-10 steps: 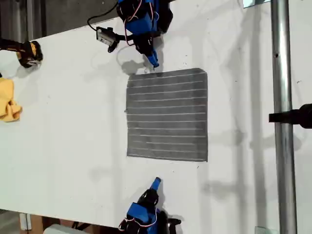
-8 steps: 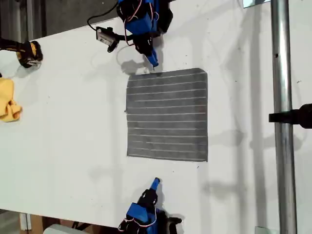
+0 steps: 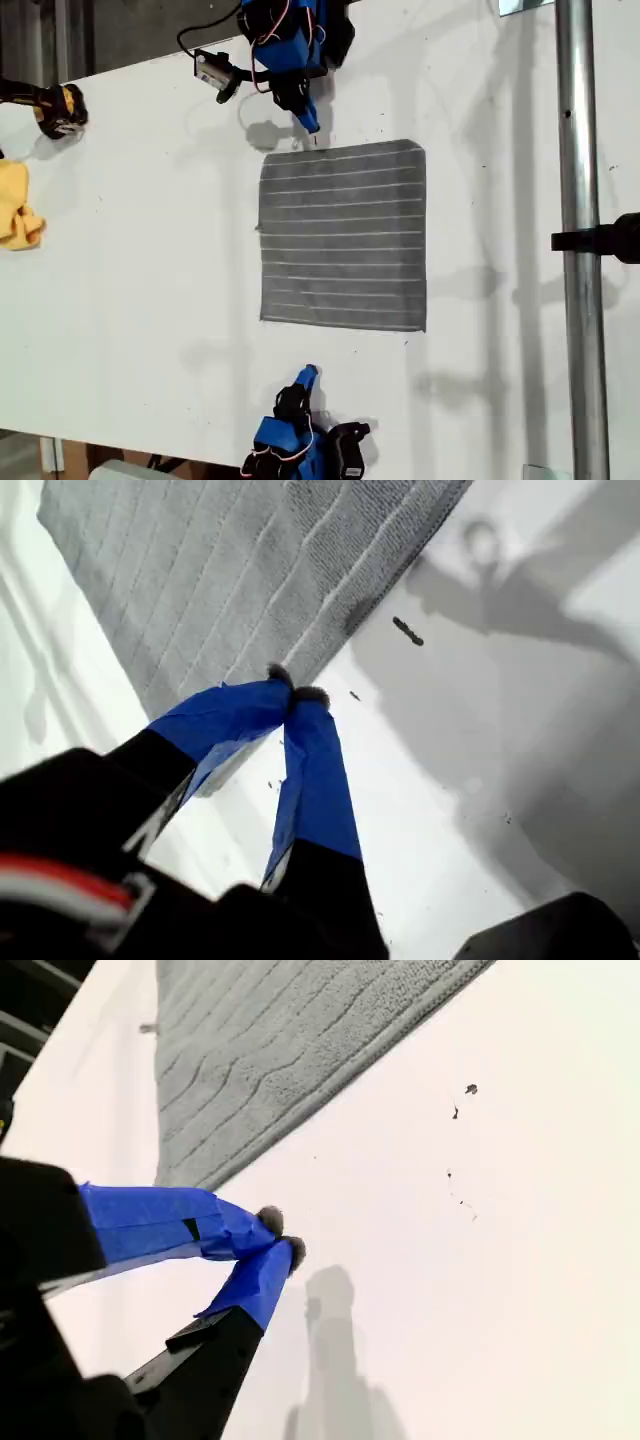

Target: Grasp corners of a towel and fold twice.

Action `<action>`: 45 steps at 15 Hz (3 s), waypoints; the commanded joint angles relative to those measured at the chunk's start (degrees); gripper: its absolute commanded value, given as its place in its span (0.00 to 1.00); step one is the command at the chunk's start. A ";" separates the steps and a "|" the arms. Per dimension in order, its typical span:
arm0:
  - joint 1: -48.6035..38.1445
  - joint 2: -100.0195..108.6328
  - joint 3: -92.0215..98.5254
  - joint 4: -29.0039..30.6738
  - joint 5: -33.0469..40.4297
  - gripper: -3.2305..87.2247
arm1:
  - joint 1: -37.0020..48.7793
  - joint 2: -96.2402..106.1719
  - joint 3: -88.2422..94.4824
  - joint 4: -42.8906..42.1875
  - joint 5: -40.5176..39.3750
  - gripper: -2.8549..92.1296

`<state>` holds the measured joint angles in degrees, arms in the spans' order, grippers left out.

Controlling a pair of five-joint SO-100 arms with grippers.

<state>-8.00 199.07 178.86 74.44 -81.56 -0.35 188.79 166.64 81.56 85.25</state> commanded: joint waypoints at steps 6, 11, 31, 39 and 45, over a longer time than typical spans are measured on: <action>-1.58 0.09 -5.62 2.99 -0.97 0.02 | -2.64 -1.32 -10.72 3.52 0.26 0.03; -1.76 0.09 -0.70 -0.53 0.97 0.02 | -16.08 -46.41 -40.61 -3.87 0.44 0.03; -1.41 0.09 -0.18 -0.35 1.85 0.02 | -35.95 -108.11 -51.86 -31.82 19.16 0.05; -1.41 0.09 -0.18 -0.53 1.23 0.02 | -36.47 -103.18 -50.80 -24.70 20.13 0.03; 14.41 -12.48 -20.39 0.88 -14.24 0.02 | -34.98 -102.39 -48.78 -28.65 18.90 0.03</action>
<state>1.76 196.79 167.70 76.64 -91.93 -36.04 85.52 117.77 53.44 104.68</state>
